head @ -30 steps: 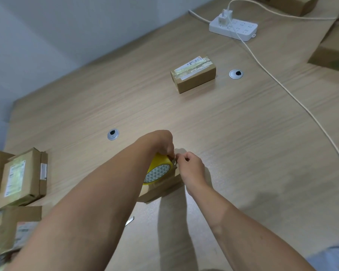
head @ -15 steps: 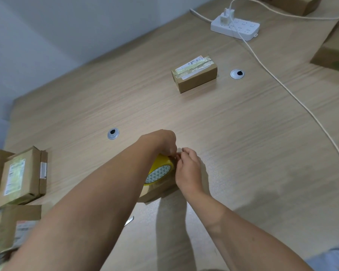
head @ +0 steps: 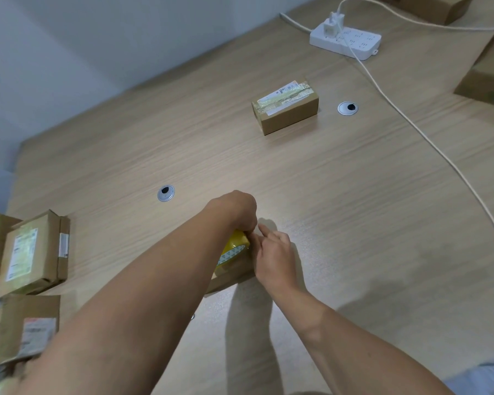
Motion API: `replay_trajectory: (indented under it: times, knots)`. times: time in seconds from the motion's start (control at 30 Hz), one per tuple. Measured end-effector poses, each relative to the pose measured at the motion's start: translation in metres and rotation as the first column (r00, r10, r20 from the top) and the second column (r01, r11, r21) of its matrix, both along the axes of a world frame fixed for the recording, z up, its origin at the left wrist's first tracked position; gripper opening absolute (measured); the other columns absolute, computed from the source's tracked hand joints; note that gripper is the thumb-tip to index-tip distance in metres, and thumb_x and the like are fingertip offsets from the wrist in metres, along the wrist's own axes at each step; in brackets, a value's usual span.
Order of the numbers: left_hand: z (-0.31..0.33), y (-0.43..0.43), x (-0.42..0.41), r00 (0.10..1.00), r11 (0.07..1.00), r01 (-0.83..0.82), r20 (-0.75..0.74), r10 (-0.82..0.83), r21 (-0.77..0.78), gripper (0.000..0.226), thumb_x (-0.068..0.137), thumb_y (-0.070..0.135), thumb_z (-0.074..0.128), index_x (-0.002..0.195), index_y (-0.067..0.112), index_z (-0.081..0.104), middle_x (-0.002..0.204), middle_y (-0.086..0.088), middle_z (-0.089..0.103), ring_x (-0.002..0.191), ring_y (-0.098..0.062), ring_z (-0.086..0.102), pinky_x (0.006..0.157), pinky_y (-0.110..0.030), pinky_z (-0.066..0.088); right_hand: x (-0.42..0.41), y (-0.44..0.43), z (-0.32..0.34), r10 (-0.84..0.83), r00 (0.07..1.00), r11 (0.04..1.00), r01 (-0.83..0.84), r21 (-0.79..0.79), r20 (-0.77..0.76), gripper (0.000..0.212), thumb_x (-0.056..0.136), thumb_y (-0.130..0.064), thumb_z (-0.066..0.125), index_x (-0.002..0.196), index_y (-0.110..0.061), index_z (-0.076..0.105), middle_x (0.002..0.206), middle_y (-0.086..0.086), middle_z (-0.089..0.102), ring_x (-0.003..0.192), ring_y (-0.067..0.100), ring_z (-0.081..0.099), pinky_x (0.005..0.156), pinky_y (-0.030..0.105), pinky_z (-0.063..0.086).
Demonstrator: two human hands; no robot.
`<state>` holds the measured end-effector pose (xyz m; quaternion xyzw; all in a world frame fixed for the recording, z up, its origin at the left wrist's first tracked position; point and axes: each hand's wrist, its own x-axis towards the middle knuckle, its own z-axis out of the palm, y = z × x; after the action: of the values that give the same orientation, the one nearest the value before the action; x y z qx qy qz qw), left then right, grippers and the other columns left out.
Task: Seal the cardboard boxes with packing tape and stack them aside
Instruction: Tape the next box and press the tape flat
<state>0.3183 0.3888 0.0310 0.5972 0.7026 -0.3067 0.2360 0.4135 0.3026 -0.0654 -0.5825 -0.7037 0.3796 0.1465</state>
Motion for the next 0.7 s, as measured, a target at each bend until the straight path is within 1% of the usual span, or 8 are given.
replay_trajectory:
  times: [0.1,0.17,0.23,0.33,0.4,0.47,0.57,0.7]
  knots:
    - [-0.001,-0.001,-0.001,0.999,1.000,0.013,-0.031,-0.013,-0.006,0.018,0.085,0.020,0.070,0.079,0.014,0.055,0.082,-0.003,0.052,0.082,-0.025,0.056,0.054,-0.032,0.039,0.006,-0.010,0.018,0.094,0.993,0.992,-0.088,-0.088,0.065,0.049,0.108,-0.047,0.027,0.145,-0.025,0.052,0.159,-0.016,0.036,0.135,0.015,0.037,0.109,0.038,0.033]
    - [-0.001,-0.001,-0.003,0.999,1.000,0.015,-0.036,-0.015,-0.010,0.023,0.085,0.021,0.071,0.073,0.017,0.052,0.080,-0.002,0.051,0.082,-0.024,0.056,0.055,-0.032,0.039,0.005,-0.017,0.028,0.066,0.996,0.988,-0.057,-0.141,0.059,0.049,0.109,-0.046,0.024,0.151,-0.028,0.043,0.159,-0.016,0.034,0.134,0.017,0.039,0.109,0.038,0.033]
    - [-0.001,-0.003,-0.004,0.999,1.000,0.008,-0.032,-0.008,0.008,0.022,0.086,0.022,0.068,0.073,0.017,0.051,0.080,-0.002,0.050,0.078,-0.023,0.055,0.054,-0.031,0.037,0.000,-0.018,0.032,0.016,0.999,0.987,-0.008,-0.158,0.046,0.048,0.110,-0.043,0.023,0.151,-0.028,0.043,0.157,-0.014,0.038,0.133,0.019,0.041,0.107,0.037,0.036]
    - [0.001,-0.007,-0.006,0.999,0.999,0.027,-0.047,-0.026,0.029,0.014,0.093,0.021,0.056,0.082,0.012,0.057,0.085,-0.002,0.051,0.071,-0.018,0.050,0.051,-0.028,0.033,-0.003,-0.015,0.026,0.016,0.997,0.992,-0.007,-0.124,0.069,0.047,0.111,-0.037,0.022,0.148,-0.024,0.048,0.152,-0.009,0.046,0.130,0.018,0.044,0.104,0.033,0.036]
    - [0.005,-0.009,-0.013,0.998,0.999,0.041,-0.050,-0.040,0.015,0.019,0.097,0.026,0.051,0.099,0.011,0.061,0.096,-0.004,0.053,0.080,-0.021,0.052,0.057,-0.029,0.037,-0.007,-0.015,0.019,0.022,0.996,0.996,-0.014,-0.090,0.081,0.045,0.110,-0.032,0.025,0.145,-0.021,0.050,0.145,-0.007,0.053,0.123,0.018,0.047,0.098,0.030,0.036]
    - [0.005,-0.010,-0.023,1.000,0.999,0.024,-0.002,-0.024,0.040,0.025,0.098,0.034,0.048,0.100,0.012,0.059,0.102,-0.007,0.054,0.087,-0.026,0.053,0.068,-0.033,0.042,-0.011,-0.016,0.014,0.018,0.996,0.998,-0.012,-0.064,0.084,0.044,0.109,-0.029,0.027,0.143,-0.019,0.054,0.139,-0.006,0.057,0.117,0.019,0.050,0.091,0.027,0.035]
    - [0.005,-0.015,-0.037,0.996,0.979,-0.028,0.085,0.011,0.203,0.030,0.094,0.045,0.048,0.088,0.016,0.057,0.093,-0.007,0.052,0.087,-0.029,0.055,0.071,-0.035,0.043,-0.013,-0.017,0.012,0.005,0.997,0.999,-0.002,-0.032,0.077,0.042,0.109,-0.029,0.029,0.135,-0.015,0.059,0.130,-0.002,0.061,0.111,0.022,0.053,0.085,0.027,0.030]
    - [0.013,-0.034,-0.059,0.949,0.944,-0.156,0.309,0.062,0.292,0.044,0.086,0.069,0.046,0.082,0.028,0.061,0.088,-0.001,0.062,0.086,-0.021,0.059,0.076,-0.037,0.051,-0.009,-0.014,0.015,-0.006,0.998,0.999,0.008,-0.036,0.055,0.040,0.109,-0.027,0.028,0.130,-0.015,0.060,0.125,0.000,0.063,0.111,0.023,0.053,0.088,0.030,0.036]
